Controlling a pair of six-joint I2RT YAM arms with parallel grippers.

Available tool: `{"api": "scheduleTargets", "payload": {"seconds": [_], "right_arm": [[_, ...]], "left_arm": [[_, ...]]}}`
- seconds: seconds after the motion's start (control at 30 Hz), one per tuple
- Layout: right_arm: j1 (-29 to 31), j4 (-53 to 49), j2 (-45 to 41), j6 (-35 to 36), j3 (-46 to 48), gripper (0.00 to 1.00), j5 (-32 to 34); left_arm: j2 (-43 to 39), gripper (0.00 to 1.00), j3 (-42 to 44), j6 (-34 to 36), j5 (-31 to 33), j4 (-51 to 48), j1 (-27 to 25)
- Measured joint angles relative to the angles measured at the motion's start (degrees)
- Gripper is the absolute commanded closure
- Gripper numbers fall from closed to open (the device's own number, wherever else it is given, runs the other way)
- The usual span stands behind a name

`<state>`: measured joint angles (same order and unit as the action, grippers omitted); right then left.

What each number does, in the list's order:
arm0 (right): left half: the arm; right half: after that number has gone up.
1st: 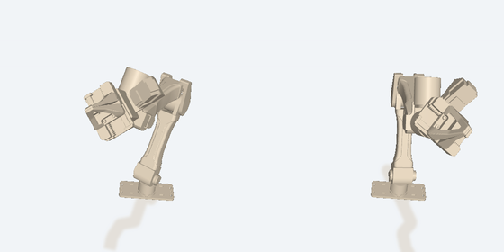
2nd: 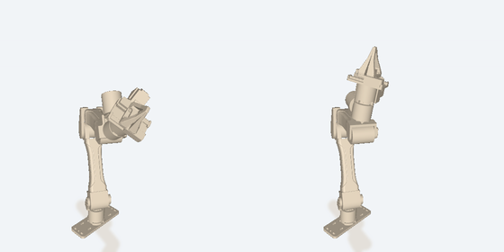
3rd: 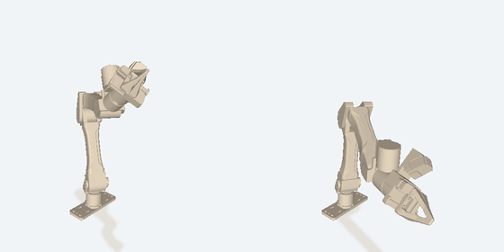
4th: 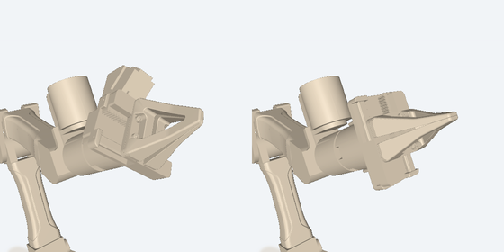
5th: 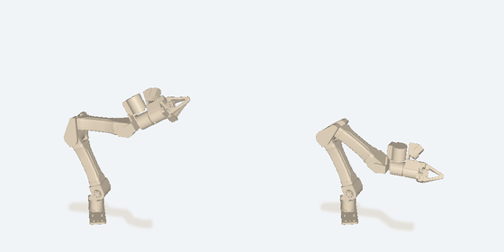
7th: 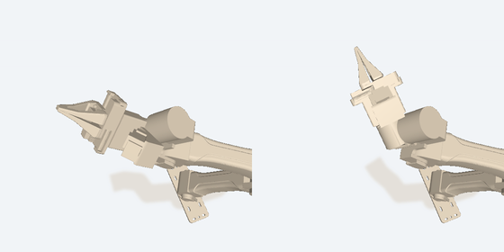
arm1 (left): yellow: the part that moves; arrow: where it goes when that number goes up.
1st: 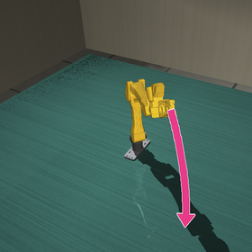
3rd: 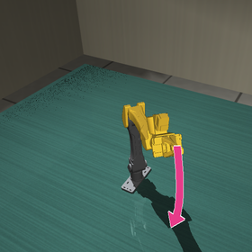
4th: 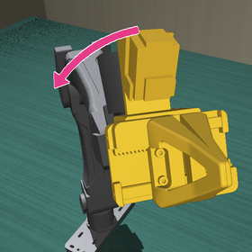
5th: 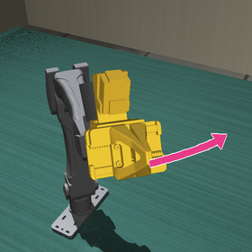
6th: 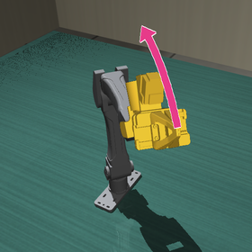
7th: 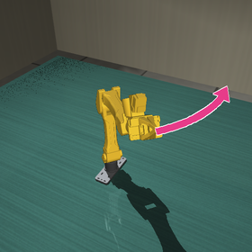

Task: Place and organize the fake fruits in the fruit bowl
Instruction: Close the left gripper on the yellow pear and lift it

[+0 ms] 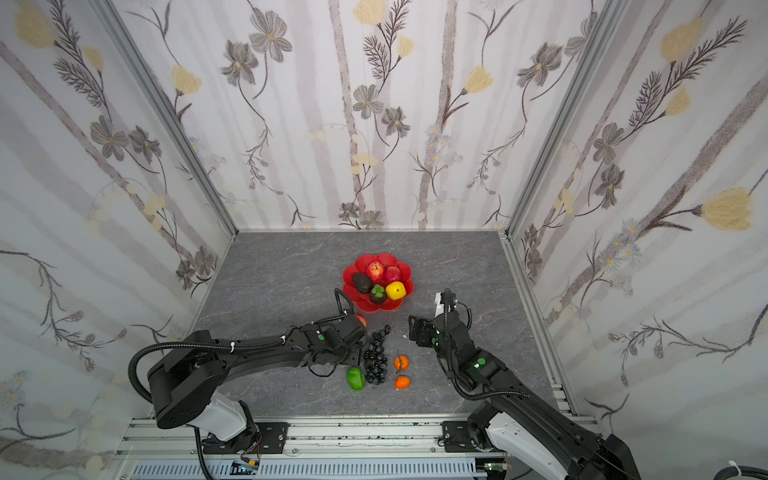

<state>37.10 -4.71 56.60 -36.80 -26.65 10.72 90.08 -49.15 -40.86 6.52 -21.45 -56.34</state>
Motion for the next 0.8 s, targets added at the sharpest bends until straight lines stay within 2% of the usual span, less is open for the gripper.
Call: {"api": "scheduleTargets", "payload": {"seconds": [0.2,0.4,0.6,0.8], "right_arm": [[0.0,0.1,0.5,0.0,0.0,0.19,0.1],[0.0,-0.1,0.4,-0.2,-0.3,0.19,0.1],[0.3,0.0,0.0,-1.6,-1.3,0.19,-1.8],[2.5,1.0,0.3,-4.7,-3.1,0.19,-4.8]], "left_arm": [[-2.0,0.48,0.9,0.0,0.8,-0.4,-0.1],[-7.5,0.48,1.9,2.4,2.2,-0.5,-0.1],[-17.4,0.49,2.9,8.6,5.2,0.1,0.0],[-25.2,0.48,7.4,18.5,5.9,10.6,0.0]]}}
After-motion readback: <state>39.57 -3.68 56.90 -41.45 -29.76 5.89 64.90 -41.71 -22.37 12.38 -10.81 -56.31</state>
